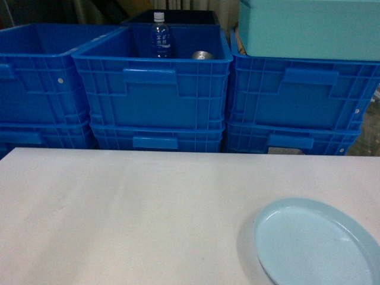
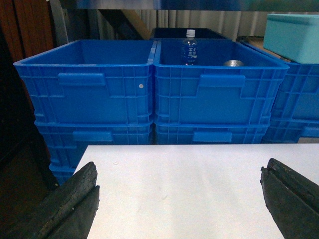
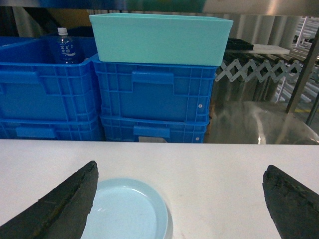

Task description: Place blue tray on left shelf second layer neatly

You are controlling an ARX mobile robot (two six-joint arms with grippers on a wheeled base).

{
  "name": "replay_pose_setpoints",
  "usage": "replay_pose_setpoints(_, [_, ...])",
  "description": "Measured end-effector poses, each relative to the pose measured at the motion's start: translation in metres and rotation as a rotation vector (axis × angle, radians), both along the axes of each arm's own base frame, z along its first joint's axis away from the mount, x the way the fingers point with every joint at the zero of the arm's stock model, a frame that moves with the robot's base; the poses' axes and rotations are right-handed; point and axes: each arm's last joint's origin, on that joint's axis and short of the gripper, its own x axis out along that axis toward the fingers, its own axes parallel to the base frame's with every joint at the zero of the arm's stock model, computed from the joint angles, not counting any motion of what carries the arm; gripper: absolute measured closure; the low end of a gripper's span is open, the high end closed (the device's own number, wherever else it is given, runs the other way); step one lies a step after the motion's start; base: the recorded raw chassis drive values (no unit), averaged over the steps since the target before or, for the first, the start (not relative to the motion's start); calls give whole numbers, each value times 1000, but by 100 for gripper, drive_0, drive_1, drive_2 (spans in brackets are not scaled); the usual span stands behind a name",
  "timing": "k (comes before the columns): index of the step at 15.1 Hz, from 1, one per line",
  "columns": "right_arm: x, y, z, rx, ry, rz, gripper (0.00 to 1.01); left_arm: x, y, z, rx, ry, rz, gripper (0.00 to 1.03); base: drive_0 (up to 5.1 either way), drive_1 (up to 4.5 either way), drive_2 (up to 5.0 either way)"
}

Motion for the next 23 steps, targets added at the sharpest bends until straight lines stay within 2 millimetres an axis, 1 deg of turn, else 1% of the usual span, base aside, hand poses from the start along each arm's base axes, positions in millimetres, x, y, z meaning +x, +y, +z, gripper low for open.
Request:
replay_pose_setpoints(15, [0, 0, 0, 0, 0, 0, 3, 0, 0, 0, 0, 0, 0, 5, 0, 0, 0])
replay_pose_setpoints(17, [3, 1, 3, 25, -21, 28, 3, 0, 0, 0, 0, 0, 0, 5, 0, 0, 0])
replay_pose_setpoints(18, [8, 0, 7, 62, -14, 52, 3, 0, 0, 0, 0, 0, 0, 5, 0, 0, 0])
replay_pose_setpoints(19, [33, -2, 27, 209, 19, 127, 3, 0, 0, 0, 0, 0, 0, 5, 0, 0, 0])
replay_pose_setpoints(20, [51, -4, 42, 282, 27, 173, 3, 0, 0, 0, 0, 0, 0, 5, 0, 0, 0])
replay_pose_setpoints(21, [75, -6, 56, 383, 89, 221, 3, 0, 0, 0, 0, 0, 0, 5, 0, 0, 0])
replay_pose_setpoints(22, [97, -10, 57, 481, 172, 242, 3, 0, 0, 0, 0, 0, -1, 5, 0, 0, 0])
replay_pose_setpoints(23, [124, -13, 47, 592, 281, 252, 3, 0, 0, 0, 0, 1, 0, 5, 0, 0, 0])
